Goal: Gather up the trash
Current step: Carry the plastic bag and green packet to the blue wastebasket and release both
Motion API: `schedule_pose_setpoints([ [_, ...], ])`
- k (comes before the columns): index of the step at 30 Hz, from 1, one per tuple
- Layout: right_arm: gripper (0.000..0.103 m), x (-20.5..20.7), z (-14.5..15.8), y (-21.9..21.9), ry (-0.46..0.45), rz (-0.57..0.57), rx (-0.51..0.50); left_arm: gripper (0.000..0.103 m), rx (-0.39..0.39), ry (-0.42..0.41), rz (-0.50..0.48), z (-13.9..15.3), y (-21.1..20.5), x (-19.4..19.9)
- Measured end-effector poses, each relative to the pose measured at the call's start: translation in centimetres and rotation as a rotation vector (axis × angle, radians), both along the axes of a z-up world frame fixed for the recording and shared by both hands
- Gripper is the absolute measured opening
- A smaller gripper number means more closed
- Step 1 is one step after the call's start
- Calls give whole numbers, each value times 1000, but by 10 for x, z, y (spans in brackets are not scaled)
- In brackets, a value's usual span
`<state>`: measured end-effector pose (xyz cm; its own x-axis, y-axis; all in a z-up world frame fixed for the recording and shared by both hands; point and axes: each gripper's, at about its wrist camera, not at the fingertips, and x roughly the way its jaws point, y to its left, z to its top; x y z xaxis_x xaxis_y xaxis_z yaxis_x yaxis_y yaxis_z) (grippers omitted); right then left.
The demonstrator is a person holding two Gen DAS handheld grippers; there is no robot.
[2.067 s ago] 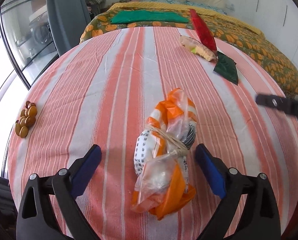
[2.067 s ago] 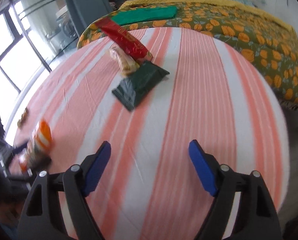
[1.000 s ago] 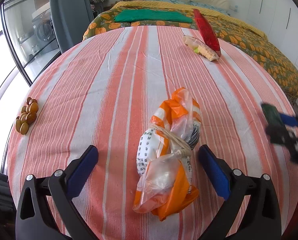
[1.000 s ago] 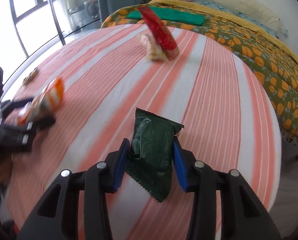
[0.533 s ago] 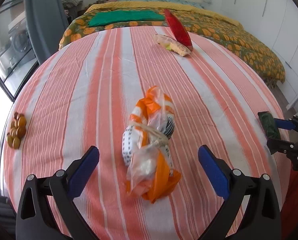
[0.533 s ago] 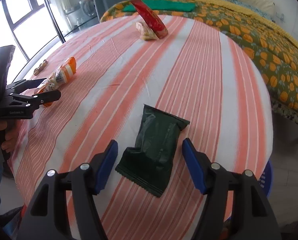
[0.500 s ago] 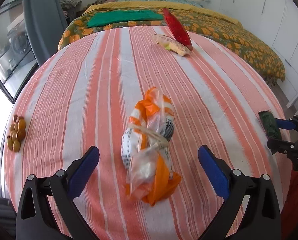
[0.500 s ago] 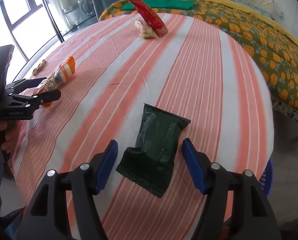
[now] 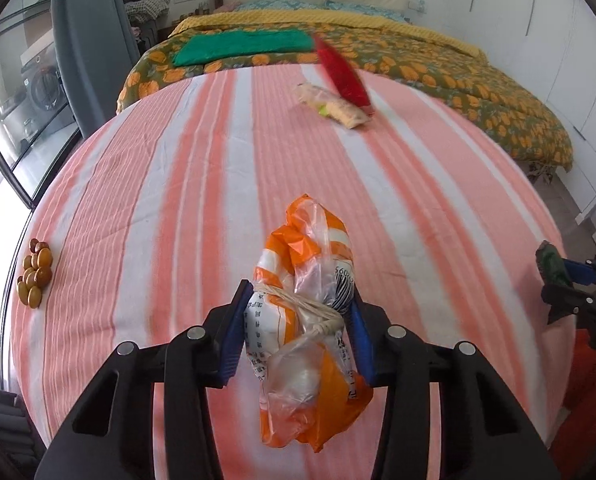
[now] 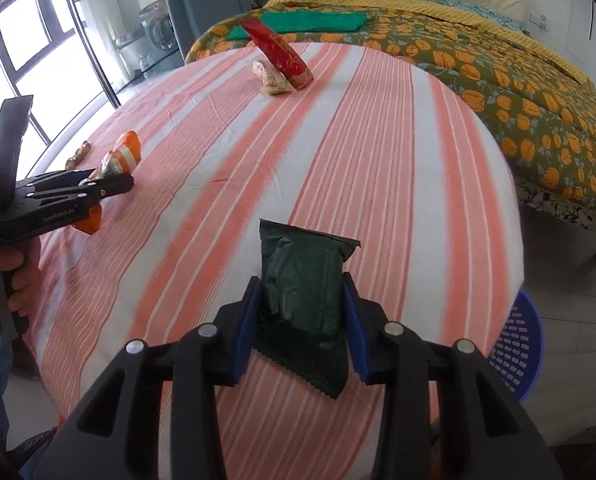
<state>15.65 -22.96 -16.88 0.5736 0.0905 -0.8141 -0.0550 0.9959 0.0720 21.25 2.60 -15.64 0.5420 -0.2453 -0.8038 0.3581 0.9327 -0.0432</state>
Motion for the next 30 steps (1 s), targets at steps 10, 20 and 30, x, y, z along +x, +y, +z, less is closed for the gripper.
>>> schedule_pose_setpoints([
  [10, 38, -67, 25, -100, -66, -111, 27, 44, -113, -4, -213, 37, -125, -63],
  [20, 38, -107, 9, -235, -58, -336, -6, 44, -133, 67, -450, 26, -305, -108],
  [30, 38, -100, -45, -331, 27, -452, 150, 45, -47, 156, -474, -50, -423, -99],
])
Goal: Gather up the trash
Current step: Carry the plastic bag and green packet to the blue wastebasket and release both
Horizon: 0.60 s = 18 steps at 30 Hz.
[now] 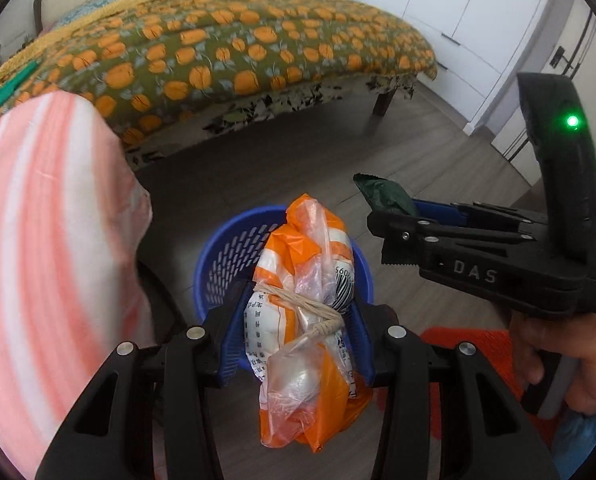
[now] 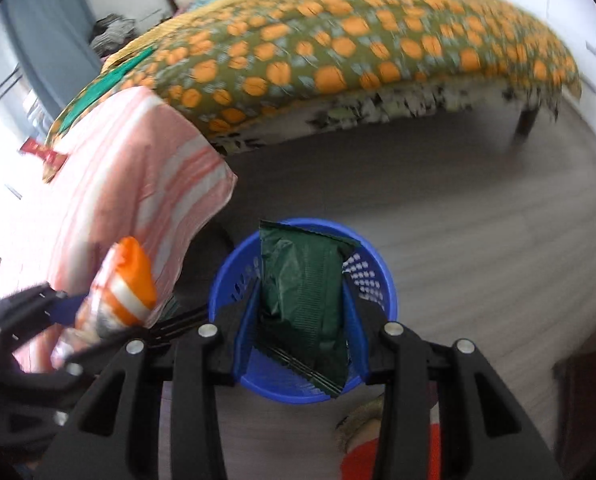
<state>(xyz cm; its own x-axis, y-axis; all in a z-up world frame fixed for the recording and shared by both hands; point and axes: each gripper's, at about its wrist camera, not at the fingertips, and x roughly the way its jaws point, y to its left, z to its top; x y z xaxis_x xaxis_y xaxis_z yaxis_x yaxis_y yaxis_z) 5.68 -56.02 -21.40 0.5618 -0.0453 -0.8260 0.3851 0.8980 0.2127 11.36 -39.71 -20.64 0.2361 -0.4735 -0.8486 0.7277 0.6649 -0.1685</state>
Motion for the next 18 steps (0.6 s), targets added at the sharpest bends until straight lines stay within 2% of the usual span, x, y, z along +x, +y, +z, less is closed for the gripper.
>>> schedule_pose_setpoints([
  [3, 38, 5, -16, -17, 20, -25, 61, 45, 19, 29, 22, -22, -17, 11],
  [9, 40, 14, -35, -33, 19, -61, 152, 48, 51, 31, 11, -46, -31, 22],
  [10, 44, 14, -38, -35, 17, -67, 169, 50, 54, 28, 3, -48, -33, 23],
  [11, 56, 14, -39, -38, 13, -81, 176, 61, 60, 20, -1, -50, -35, 24],
  [12, 62, 12, -40, -43, 4, -99, 183, 69, 70, 4, 1, -49, -36, 24],
  [14, 64, 9, -37, -47, -16, -130, 190, 69, 70, -13, 7, -46, -35, 23],
  [18, 68, -3, -19, -54, -73, -182, 159, 71, 18, -8, 7, -25, -21, 13],
])
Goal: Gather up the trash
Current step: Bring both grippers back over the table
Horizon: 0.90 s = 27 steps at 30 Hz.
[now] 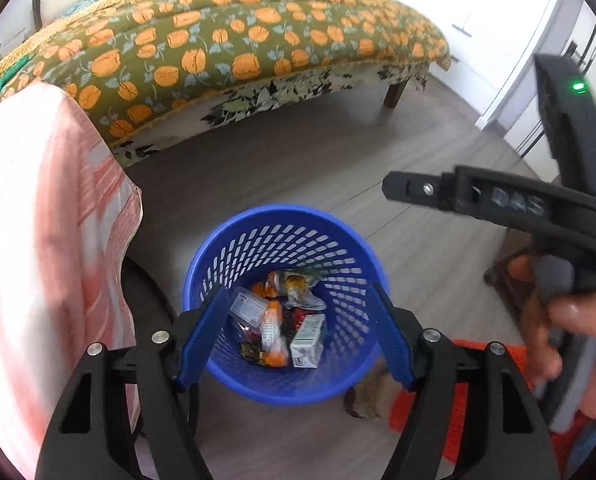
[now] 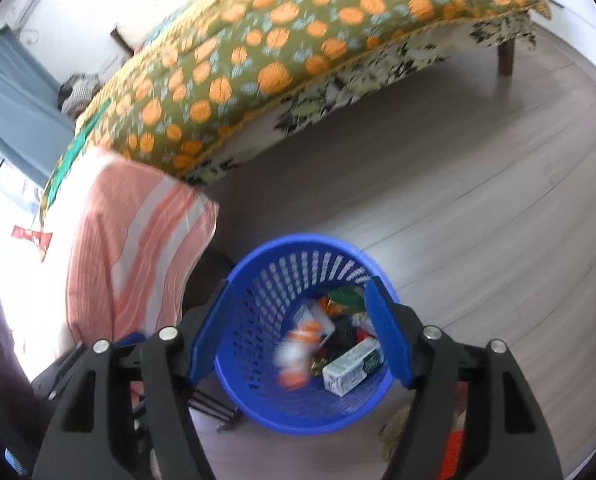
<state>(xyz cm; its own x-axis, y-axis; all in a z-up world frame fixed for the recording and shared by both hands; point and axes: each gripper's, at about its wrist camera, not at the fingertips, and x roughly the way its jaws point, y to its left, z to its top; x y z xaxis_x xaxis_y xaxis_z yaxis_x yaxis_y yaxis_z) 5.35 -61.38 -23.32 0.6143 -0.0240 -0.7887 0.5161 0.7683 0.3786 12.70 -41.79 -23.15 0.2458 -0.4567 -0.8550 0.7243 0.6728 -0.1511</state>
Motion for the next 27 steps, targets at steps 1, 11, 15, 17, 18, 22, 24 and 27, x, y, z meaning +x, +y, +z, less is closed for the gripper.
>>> schedule_pose_setpoints([
  [1, 69, -2, 3, -1, -4, -11, -11, 72, -15, -8, -9, 9, 6, -5],
  [11, 74, -15, 41, 73, -53, 70, -239, 83, -115, -86, 63, 68, 142, -44],
  [15, 80, -4, 47, 138, -75, 207, -338, 88, -60, -136, 208, 69, 211, -35],
  [17, 80, 5, 49, 176, -96, 285, -369, 89, -48, -145, 272, 69, 242, -26],
  [18, 80, 9, 50, 193, -100, 317, -384, 89, -43, -143, 305, 67, 259, -20],
  [22, 80, 36, 56, 258, -119, 453, -419, 89, -10, -138, 438, 63, 316, 6],
  [24, 80, 49, 58, 285, -121, 510, -434, 89, 3, -144, 486, 63, 339, 19],
  [27, 80, 72, 59, 320, -116, 580, -460, 89, 16, -150, 530, 66, 362, 48],
])
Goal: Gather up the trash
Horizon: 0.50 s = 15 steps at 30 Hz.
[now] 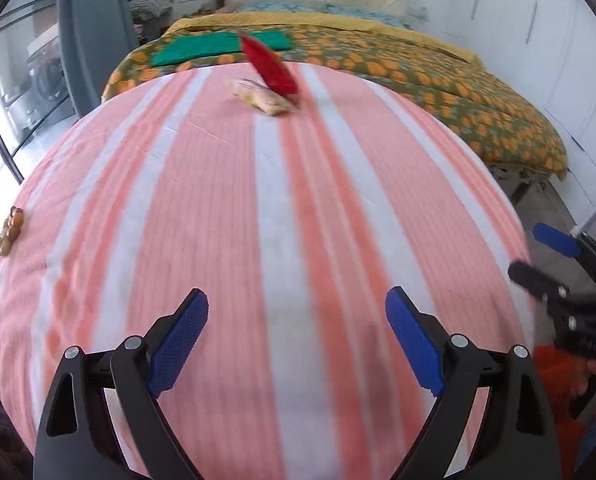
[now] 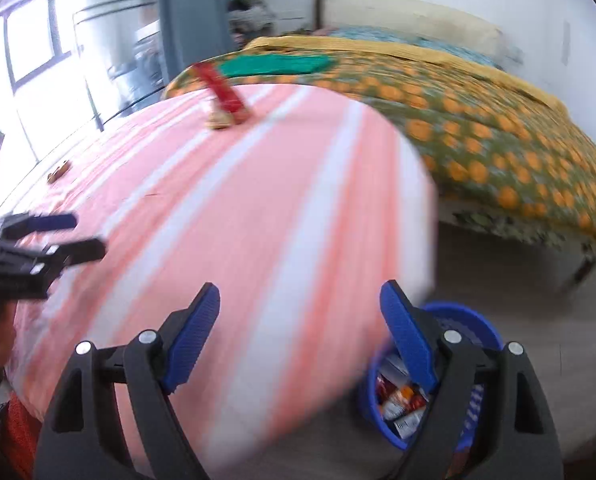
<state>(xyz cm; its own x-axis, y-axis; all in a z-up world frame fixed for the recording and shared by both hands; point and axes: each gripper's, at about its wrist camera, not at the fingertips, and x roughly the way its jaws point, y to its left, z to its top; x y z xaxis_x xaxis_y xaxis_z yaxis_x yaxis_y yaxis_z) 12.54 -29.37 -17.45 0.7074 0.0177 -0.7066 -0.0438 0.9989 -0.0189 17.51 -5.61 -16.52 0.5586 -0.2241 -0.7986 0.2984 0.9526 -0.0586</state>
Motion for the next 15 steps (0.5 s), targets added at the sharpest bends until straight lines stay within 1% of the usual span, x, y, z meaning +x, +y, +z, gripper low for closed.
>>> schedule_pose_setpoints([
  [2, 80, 17, -4, 20, 18, 28, 1, 89, 3, -9, 12, 3, 10, 18],
  [4, 80, 34, -8, 38, 26, 48, 3, 89, -14, -19, 21, 8, 15, 46],
  [7, 80, 54, -14, 62, 47, 55, -40, 89, -33, -21, 47, 11, 10, 94],
  [11, 80, 71, -23, 77, 78, 76, -54, 89, -41, -36, 69, 11, -7, 149],
  [15, 81, 77, -23, 77, 80, 86, -61, 89, -10, -36, 123, 2, -23, 200],
])
